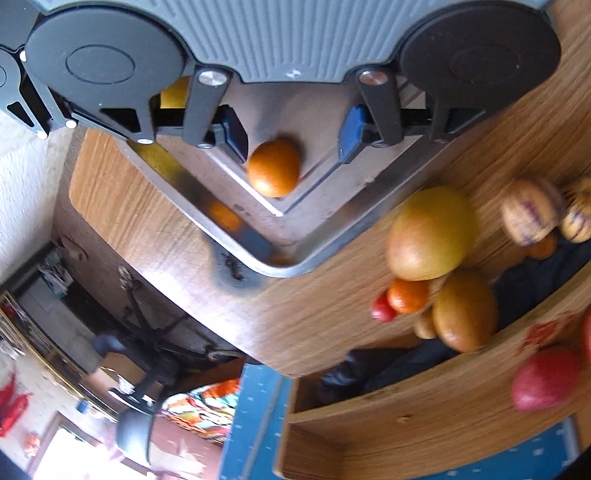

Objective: Organize fruits
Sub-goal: 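Carry the orange and lemon onto the tray and open both tools, then reach both tools toward the two striped pepino melons under the shelf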

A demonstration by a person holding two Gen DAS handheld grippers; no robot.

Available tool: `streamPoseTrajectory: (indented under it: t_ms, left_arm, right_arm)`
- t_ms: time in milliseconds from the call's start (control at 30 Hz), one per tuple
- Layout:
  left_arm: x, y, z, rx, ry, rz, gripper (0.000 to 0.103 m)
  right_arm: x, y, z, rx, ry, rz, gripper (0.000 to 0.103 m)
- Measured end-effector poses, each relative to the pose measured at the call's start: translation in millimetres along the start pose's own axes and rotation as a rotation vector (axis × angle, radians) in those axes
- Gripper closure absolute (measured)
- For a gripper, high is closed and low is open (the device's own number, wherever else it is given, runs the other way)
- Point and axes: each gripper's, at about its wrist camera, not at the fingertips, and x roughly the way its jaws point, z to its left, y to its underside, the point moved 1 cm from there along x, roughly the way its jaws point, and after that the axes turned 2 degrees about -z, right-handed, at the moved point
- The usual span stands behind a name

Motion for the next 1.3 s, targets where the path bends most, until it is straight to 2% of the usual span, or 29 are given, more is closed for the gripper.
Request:
streamPoseTrajectory:
  t_ms: [33, 100, 233, 400, 667, 1000, 1133, 1300]
  left_arm:
    - [-3.8, 1.9, 2.3, -0.011, -0.013, -0.005, 0.039]
    - [-12.4, 7.8, 6.6, -0.037, -0.039, -0.016, 0.033]
    - [-35.7, 25.6, 16.9, -0.099, -0.103, -0.043, 0.019]
    - [-63.0, 58.3, 26.1, -0.173, -0.167, -0.055, 0.017]
    - [-96.9, 108.6, 25.6, -0.274, -0.226, -0.053, 0.010]
    - [-126.6, 162.2, 20.4, -0.368, -0.307, -0.008, 0.006]
    - [-136.6, 171.6, 30.1, -0.409, -0.341, 0.005, 0.005]
    - [-141.7, 167.8, 49.3, -0.437, -0.371, 0.005, 0.004]
  right_arm:
    - [-2.0, 0.4, 0.8, -0.006, -0.008, -0.004, 0.018]
    - [-8.0, 1.4, 2.7, -0.021, -0.026, -0.018, 0.008]
    - [-21.9, 4.9, 4.4, -0.052, -0.057, -0.047, 0.003]
    - [-39.9, 18.0, 5.4, -0.092, -0.097, -0.046, 0.001]
    - [-66.1, 38.4, 8.0, -0.173, -0.172, -0.053, 0.001]
    - [-85.6, 59.3, 26.4, -0.238, -0.296, -0.026, 0.001]
    - [-91.4, 58.5, 39.1, -0.266, -0.344, -0.028, 0.001]
    - [-91.0, 48.7, 46.3, -0.267, -0.348, -0.049, 0.001]
